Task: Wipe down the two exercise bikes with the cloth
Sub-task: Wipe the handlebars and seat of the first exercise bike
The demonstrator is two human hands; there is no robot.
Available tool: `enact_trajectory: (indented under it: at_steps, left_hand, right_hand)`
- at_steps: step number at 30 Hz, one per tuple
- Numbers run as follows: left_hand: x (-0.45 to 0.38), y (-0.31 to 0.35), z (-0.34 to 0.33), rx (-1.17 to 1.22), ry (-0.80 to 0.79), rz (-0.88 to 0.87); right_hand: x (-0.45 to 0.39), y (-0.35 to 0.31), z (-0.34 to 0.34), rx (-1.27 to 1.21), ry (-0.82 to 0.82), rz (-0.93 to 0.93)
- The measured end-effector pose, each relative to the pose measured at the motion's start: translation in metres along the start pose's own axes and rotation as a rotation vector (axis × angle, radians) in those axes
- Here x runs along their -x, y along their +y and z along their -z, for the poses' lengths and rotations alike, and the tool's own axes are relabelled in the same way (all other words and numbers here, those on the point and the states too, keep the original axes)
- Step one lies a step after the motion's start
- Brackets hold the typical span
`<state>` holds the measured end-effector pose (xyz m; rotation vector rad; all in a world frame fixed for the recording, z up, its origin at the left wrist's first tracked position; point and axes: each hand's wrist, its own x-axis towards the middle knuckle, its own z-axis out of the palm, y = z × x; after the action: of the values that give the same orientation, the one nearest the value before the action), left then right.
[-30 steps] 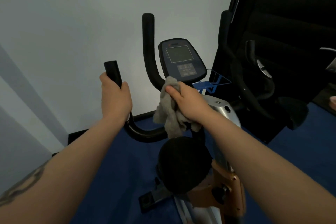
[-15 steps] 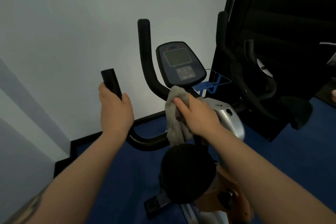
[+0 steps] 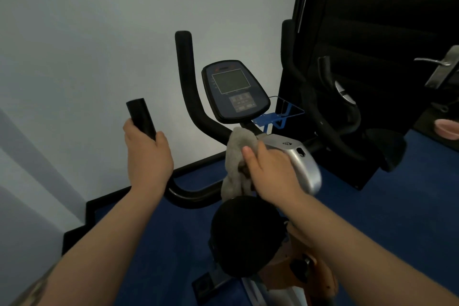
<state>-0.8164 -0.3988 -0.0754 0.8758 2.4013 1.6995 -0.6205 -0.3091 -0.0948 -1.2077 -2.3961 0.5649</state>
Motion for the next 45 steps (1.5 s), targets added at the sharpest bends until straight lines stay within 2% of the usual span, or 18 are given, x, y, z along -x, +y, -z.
enact_trajectory:
  at_steps: [3, 8, 11, 13, 19, 26, 30, 34, 37, 42, 45]
  left_hand:
    - [0.0, 0.0, 0.0, 0.004, -0.003, 0.001]
    - [0.0, -0.001, -0.002, -0.017, 0.021, -0.02]
    - [0.0, 0.0, -0.003, -0.041, 0.026, -0.031]
    - [0.001, 0.001, -0.002, -0.038, 0.015, -0.024]
    - [0.003, 0.001, -0.002, -0.03, -0.01, -0.003]
    - [0.001, 0.001, -0.001, -0.068, -0.001, -0.007]
    - [0.001, 0.0, 0.001, -0.051, -0.027, -0.021]
    - [0.002, 0.0, -0.001, -0.053, -0.004, -0.026]
    - [0.001, 0.001, -0.003, -0.095, 0.021, -0.027]
    - [0.0, 0.001, -0.001, -0.095, 0.004, -0.013]
    - [0.001, 0.0, -0.001, -0.074, 0.006, -0.012]
  right_hand:
    - [0.006, 0.002, 0.0, -0.08, 0.021, 0.023]
    - [-0.011, 0.01, 0.022, -0.23, -0.218, 0.104]
    - [-0.041, -0.015, 0.018, -0.407, -0.275, 0.086]
    - [-0.051, -0.028, 0.015, -0.435, -0.28, 0.088]
    - [-0.018, -0.007, 0.002, -0.261, -0.159, 0.224]
    - [-0.086, -0.049, 0.011, -0.307, -0.32, 0.155]
    - [-0.058, -0.036, 0.005, -0.164, -0.197, 0.23]
    - [-0.036, -0.013, 0.004, -0.176, -0.183, 0.221]
    - [-0.066, -0.038, 0.004, -0.097, -0.182, 0.185]
    - [-0.097, -0.067, 0.003, -0.22, -0.169, 0.124]
    - [-0.065, -0.042, -0.003, -0.03, -0.085, 0.219]
